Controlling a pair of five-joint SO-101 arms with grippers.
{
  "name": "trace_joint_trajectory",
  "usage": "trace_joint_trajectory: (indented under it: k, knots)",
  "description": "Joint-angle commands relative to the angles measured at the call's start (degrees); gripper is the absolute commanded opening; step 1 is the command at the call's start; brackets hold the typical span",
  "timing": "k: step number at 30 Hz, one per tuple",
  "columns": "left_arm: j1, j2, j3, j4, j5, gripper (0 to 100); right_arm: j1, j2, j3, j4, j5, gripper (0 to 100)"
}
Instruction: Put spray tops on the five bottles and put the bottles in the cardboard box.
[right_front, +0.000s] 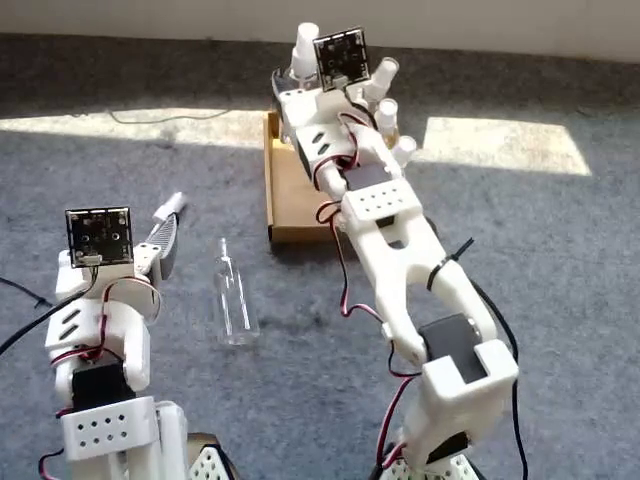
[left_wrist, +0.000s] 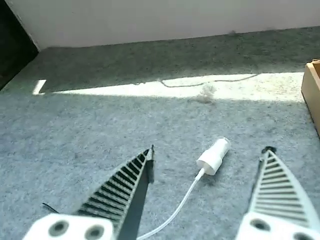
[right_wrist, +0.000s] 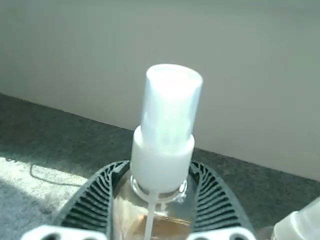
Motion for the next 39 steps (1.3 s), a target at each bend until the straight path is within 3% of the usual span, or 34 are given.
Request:
trace_joint_trajectory:
  k: [1, 11, 39]
  knots:
    - [1.89, -0.75, -0.40, -1.41, 0.79, 30, 0.84, 1.54, -3.38, -4.09, -0.79, 0.4]
    - [3.47, -0.75, -0.40, -1.14, 0.79, 30, 0.84, 10.77, -3.56, -12.97, -0.79, 0.4]
    - [5.05, -0.75, -0.31, -1.05, 0.79, 30, -0.13, 16.84, -3.38, -13.05, 0.26, 0.7]
